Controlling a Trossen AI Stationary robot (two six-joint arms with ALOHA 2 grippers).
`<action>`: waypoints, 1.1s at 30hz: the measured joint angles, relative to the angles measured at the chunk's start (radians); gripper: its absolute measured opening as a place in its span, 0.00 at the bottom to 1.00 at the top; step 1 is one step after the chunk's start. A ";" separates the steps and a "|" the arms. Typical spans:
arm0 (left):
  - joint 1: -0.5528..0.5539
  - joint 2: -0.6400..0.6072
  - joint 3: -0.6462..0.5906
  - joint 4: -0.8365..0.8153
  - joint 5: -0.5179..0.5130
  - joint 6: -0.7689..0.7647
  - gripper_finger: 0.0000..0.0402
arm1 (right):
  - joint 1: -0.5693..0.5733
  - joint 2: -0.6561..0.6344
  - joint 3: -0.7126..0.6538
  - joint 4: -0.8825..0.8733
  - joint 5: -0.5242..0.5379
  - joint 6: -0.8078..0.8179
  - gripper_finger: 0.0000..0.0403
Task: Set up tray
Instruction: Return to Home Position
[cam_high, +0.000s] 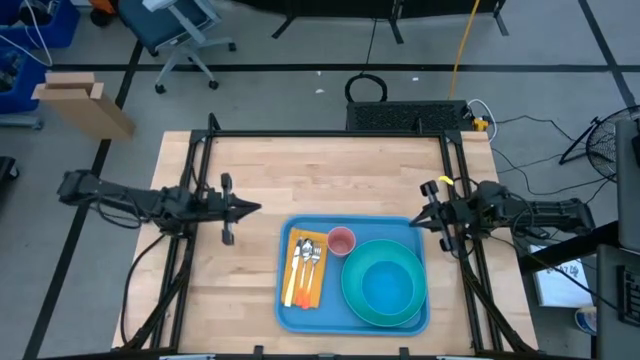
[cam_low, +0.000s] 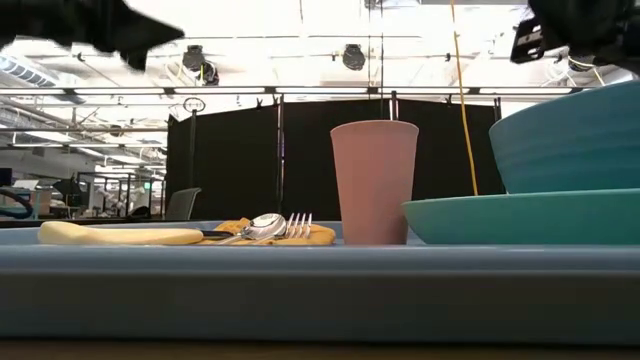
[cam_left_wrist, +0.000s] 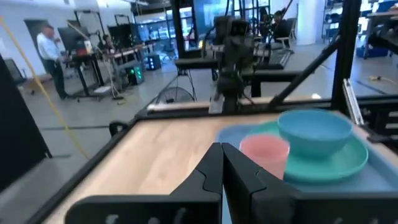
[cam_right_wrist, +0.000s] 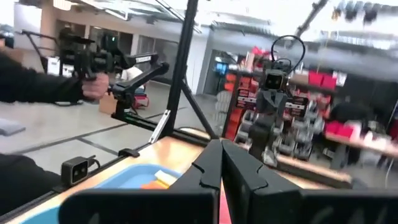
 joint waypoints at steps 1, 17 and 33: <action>0.024 -0.032 -0.034 0.000 0.024 -0.011 0.00 | -0.007 0.006 0.000 -0.006 0.000 0.024 0.00; 0.122 -0.296 -0.291 -0.034 0.112 0.021 0.00 | -0.084 -0.053 -0.159 0.034 0.002 0.092 0.00; 0.150 -0.304 -0.299 -0.177 0.118 -0.050 0.00 | -0.227 -0.082 -0.184 -0.051 -0.080 0.141 0.00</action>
